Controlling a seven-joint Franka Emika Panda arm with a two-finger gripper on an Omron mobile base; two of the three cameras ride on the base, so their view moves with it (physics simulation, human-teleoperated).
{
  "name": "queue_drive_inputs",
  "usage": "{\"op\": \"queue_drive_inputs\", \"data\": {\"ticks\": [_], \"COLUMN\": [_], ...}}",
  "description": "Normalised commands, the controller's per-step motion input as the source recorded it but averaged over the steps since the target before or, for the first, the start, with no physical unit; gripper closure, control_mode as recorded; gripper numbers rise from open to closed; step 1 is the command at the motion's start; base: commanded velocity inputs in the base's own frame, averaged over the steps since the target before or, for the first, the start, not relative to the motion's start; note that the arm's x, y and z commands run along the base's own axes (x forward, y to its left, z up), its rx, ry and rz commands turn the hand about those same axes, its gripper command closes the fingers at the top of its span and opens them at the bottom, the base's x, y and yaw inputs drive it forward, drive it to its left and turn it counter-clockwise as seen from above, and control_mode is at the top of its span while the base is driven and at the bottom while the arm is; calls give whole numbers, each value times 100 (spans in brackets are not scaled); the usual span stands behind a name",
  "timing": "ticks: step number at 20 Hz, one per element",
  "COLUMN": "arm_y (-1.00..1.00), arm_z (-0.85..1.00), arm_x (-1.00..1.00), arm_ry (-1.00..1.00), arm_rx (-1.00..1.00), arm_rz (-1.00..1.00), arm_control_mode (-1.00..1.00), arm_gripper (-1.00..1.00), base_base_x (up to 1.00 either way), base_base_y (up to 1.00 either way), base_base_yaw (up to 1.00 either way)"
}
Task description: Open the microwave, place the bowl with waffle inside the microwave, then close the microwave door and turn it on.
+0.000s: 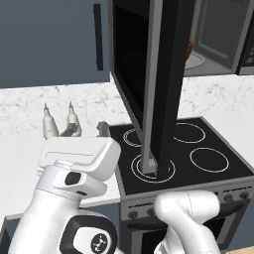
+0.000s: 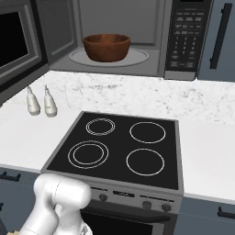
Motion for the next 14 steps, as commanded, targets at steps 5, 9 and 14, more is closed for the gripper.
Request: {"op": "queue_drive_inputs", "data": {"ticks": [5,9,14], "arm_y": [-6,-37,-50], "arm_z": [0,2,14], "arm_x": [6,0,0], "arm_ry": [-3,-4,-4], "arm_rx": [4,8,7], "arm_rz": [-10,-1,0], "arm_control_mode": [-100,-100,-100], "arm_gripper": [-100,-100,-100], "base_base_x": [0,0,0], "base_base_y": [0,0,0], "base_base_yaw": [0,0,0]}}
